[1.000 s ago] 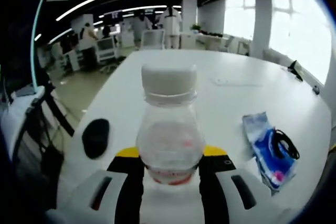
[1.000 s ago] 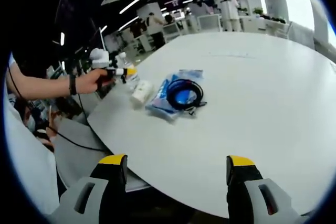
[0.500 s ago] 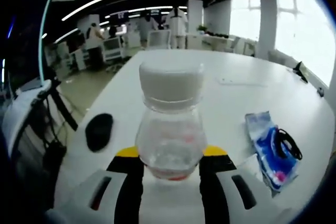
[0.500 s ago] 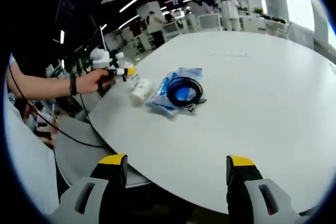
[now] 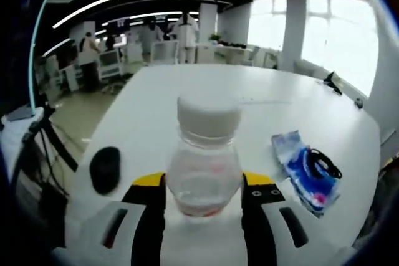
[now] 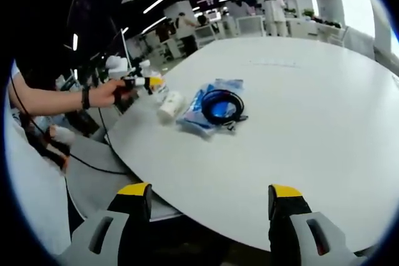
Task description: Arrange the tabletop items into an orderly group along one side of the table until the central work area is clear of visible clutter.
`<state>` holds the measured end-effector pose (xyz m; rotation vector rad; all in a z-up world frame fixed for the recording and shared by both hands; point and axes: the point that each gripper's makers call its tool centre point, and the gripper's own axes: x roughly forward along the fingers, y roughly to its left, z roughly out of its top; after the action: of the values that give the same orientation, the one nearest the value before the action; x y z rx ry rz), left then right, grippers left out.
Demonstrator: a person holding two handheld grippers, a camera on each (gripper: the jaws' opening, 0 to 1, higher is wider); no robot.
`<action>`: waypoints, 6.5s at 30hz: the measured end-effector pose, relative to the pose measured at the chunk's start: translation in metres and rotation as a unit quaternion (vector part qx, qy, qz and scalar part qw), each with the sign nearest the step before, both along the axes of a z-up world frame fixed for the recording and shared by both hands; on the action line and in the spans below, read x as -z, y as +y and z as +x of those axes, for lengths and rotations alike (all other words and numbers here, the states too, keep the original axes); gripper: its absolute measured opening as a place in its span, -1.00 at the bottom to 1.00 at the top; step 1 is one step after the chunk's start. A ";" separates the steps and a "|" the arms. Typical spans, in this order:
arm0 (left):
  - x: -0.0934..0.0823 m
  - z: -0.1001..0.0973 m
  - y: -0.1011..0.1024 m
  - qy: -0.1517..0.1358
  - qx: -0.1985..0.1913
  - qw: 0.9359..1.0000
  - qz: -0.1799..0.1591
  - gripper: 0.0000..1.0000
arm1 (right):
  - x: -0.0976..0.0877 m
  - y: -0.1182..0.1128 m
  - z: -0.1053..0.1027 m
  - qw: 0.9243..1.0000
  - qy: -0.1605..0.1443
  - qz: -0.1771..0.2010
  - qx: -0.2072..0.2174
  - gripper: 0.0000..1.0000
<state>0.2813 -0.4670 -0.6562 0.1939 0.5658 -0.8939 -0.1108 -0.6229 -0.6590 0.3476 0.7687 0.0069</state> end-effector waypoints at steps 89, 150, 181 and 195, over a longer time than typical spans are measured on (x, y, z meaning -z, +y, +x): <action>0.032 -0.133 0.006 0.174 -0.032 0.984 -0.016 -0.06 | 0.006 -0.005 0.023 0.999 -0.012 0.015 -0.032 0.51; 0.072 -0.146 0.012 0.195 0.015 0.977 0.085 -0.28 | 0.013 0.019 -0.007 1.000 0.013 0.023 -0.010 0.49; 0.097 -0.166 0.043 0.133 0.100 0.973 0.159 -0.25 | 0.001 0.021 0.026 0.999 -0.002 0.022 -0.047 0.46; 0.061 -0.184 0.042 0.084 0.158 0.978 0.107 -0.25 | -0.005 0.043 0.054 0.994 -0.019 0.045 -0.097 0.38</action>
<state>0.0970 -0.4250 -0.7168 0.4152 0.8048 -1.1634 -0.0566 -0.5795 -0.6536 0.3570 0.7630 0.2314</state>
